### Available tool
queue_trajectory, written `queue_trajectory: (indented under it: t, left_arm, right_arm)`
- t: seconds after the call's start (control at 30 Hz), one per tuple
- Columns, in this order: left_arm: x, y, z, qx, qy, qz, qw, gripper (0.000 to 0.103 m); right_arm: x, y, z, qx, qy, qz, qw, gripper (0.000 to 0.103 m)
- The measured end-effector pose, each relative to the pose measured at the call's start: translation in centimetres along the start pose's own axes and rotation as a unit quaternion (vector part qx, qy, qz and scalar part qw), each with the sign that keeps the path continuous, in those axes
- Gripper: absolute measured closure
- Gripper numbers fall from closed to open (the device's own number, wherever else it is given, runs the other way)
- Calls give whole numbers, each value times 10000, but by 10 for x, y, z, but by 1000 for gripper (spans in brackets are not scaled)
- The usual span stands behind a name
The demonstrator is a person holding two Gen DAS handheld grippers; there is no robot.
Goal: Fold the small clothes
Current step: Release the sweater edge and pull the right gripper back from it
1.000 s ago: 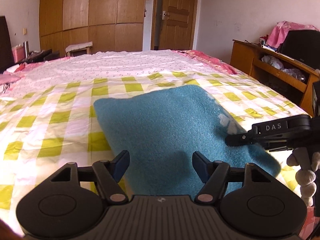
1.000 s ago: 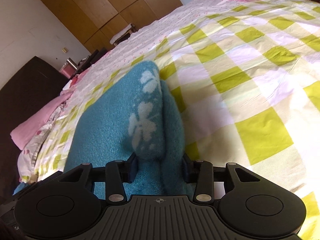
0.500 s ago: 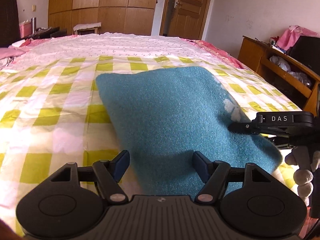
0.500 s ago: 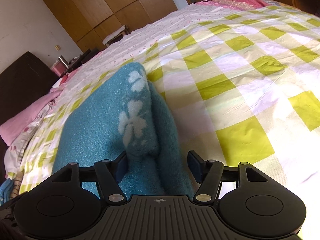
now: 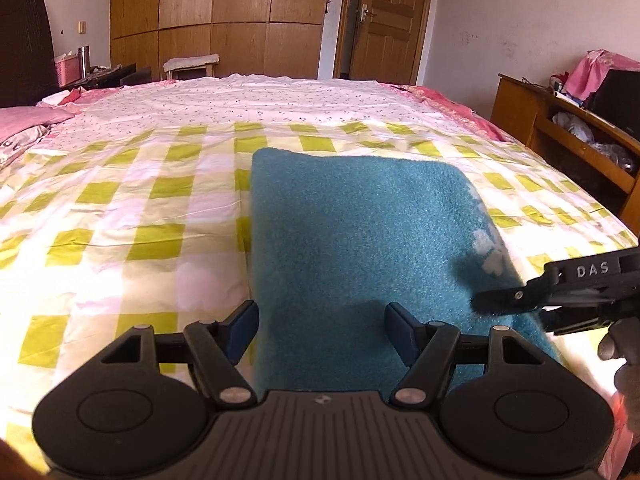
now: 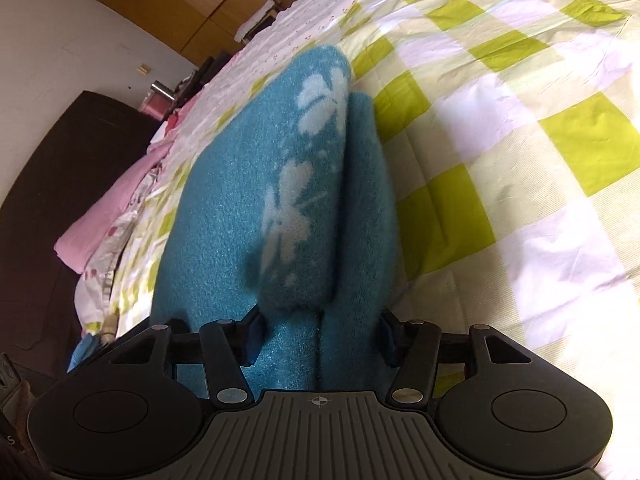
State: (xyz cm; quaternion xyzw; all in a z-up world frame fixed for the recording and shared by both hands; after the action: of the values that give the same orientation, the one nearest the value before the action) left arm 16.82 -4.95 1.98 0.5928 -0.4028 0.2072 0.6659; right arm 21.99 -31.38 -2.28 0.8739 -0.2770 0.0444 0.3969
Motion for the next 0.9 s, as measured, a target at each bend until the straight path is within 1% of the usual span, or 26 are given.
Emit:
queue_trajectory:
  t: [0.1, 0.2, 0.27, 0.3, 0.33, 0.37, 0.43, 0.5, 0.57, 0.63, 0.73, 0.8, 0.9]
  left_arm:
    - [2, 9, 6, 48, -198, 235, 9995, 30]
    - [7, 15, 12, 148, -368, 426, 9983, 30]
    - [9, 15, 15, 146, -420, 437, 9981, 30]
    - [9, 13, 16, 149, -434, 416, 9981, 30]
    - [9, 12, 18, 178, -453, 406, 9980, 30]
    - [9, 10, 20, 205, -477, 391, 9979, 30]
    - [9, 6, 23, 225, -527, 311, 9979, 30]
    - [8, 3, 27, 260, -610, 215, 9976, 30]
    - [8, 1, 30, 296, -671, 167, 9972, 30]
    - [7, -1, 32, 285, -639, 111, 9975, 30]
    - [5, -8, 35, 307, -594, -12, 9978, 30]
    - [4, -8, 38, 356, -595, -7, 9976, 30]
    - [5, -4, 40, 372, -542, -6, 9978, 29]
  right_arm:
    - [6, 25, 3, -86, -49, 402, 9991, 49]
    - [-5, 45, -13, -427, 442, 969, 9934, 49]
    - [-15, 54, -29, -752, 933, 1440, 9823, 50]
    - [-21, 57, -40, -924, 1261, 1698, 9730, 50]
    - [-25, 59, -50, -994, 1535, 1889, 9648, 50]
    - [-28, 58, -57, -953, 1710, 1963, 9608, 50]
    - [-26, 49, -71, -755, 1982, 1830, 9600, 54]
    - [-20, 32, -76, -738, 2137, 1658, 9599, 66]
    - [-11, 13, -75, -946, 2239, 1533, 9578, 73]
    - [-5, 6, -63, -1065, 2102, 1468, 9607, 78]
    - [-3, 5, -51, -1107, 2090, 1434, 9610, 78]
    - [-4, 3, -48, -1115, 2149, 1461, 9592, 78]
    - [-2, 4, -44, -1087, 2041, 1465, 9618, 78]
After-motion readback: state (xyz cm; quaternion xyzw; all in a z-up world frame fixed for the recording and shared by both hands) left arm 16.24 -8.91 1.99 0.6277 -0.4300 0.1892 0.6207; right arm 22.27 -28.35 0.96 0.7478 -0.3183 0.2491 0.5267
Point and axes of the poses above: each gripper's, at about its wrist camera, not at the fingertips, and y roughly against the way its jaws point, z to its right, x to its top, the point moved 2 cm from there along -y, roughly the way its jaws point, and after that the axes turned 10 degrees about -y, right-handed, at the moved point
